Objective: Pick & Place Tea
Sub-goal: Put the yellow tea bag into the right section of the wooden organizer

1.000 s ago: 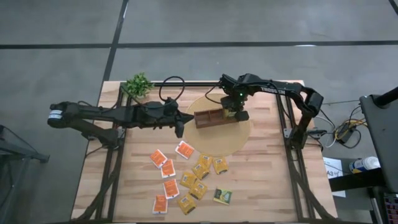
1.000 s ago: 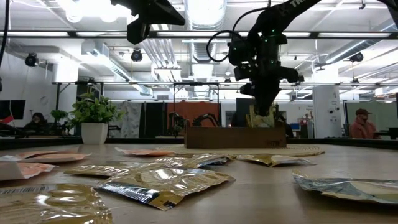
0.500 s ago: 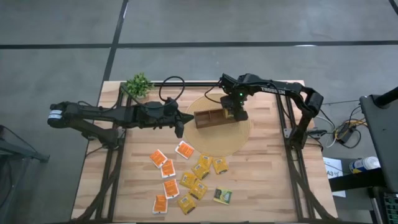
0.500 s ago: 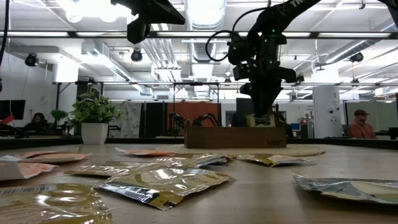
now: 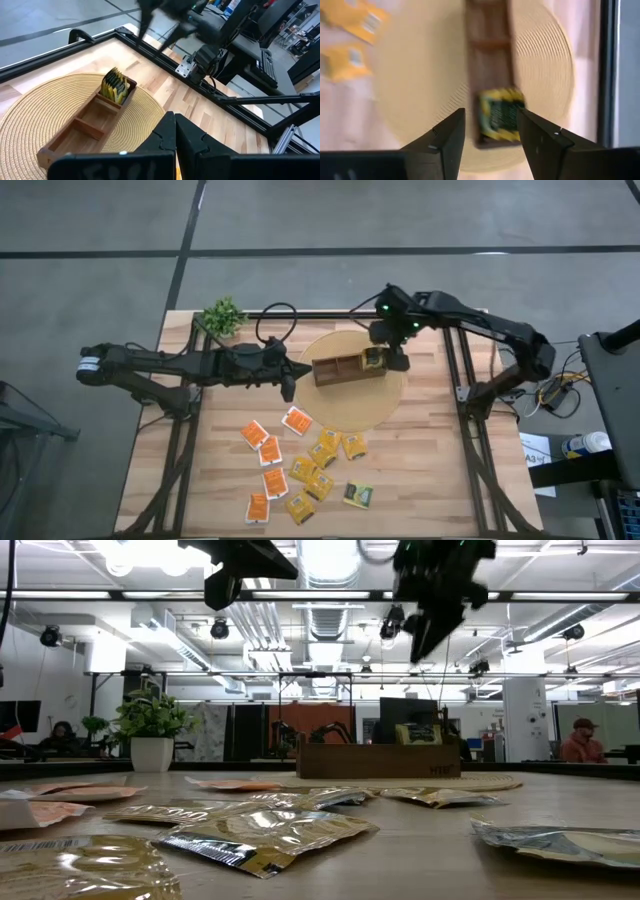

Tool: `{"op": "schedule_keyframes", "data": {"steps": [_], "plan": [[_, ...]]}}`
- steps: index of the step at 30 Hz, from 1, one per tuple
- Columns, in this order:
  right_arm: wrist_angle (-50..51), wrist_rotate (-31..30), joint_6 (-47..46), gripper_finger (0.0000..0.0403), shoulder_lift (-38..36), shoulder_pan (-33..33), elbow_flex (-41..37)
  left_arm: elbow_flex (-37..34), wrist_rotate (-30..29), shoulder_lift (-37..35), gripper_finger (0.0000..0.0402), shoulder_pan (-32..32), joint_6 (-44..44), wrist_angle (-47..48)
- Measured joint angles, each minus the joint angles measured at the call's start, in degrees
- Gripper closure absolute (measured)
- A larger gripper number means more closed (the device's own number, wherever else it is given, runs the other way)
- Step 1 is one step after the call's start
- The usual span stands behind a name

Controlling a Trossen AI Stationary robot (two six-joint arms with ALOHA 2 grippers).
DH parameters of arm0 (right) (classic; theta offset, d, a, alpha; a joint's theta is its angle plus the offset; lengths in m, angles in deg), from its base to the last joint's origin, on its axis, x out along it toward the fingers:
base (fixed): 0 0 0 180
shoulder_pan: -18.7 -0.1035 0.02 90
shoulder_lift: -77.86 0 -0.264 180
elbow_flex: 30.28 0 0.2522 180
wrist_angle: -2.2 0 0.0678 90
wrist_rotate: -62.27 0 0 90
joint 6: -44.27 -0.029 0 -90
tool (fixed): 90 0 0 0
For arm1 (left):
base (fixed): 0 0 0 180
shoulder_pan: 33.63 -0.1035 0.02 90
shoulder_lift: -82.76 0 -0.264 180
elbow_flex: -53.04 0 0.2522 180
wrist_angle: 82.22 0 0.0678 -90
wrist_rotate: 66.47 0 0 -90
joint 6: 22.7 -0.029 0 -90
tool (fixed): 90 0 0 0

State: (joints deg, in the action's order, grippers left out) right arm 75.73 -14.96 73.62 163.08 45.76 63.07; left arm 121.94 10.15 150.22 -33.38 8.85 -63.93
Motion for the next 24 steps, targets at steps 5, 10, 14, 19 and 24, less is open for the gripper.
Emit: {"op": "schedule_keyframes", "data": {"steps": [5, 10, 14, 19, 24], "plan": [[0.55, 2.39, -4.36, 0.0229, -5.12, -6.38, -0.13, -0.02, 0.39, 0.00, 0.0401, 1.40, -1.81, 0.30], [-0.40, 2.43, -9.20, 0.0235, -8.36, -13.47, -0.15, -0.07, 0.62, 0.00, 0.0401, 4.31, -5.20, 2.48], [-1.76, 2.30, -14.00, 0.0245, -9.08, -18.71, -0.31, -0.36, 0.56, 0.00, 0.0402, 6.18, -6.16, 4.56], [-2.46, 2.26, -17.16, 0.0260, -7.75, -25.37, -0.65, -3.36, 0.49, -1.41, 0.0402, 8.80, -6.29, 5.03], [-4.62, 2.24, -19.44, 0.0272, -5.66, -32.05, -0.72, -7.16, 0.30, -5.58, 0.0401, 11.48, -4.33, 5.05]]}}
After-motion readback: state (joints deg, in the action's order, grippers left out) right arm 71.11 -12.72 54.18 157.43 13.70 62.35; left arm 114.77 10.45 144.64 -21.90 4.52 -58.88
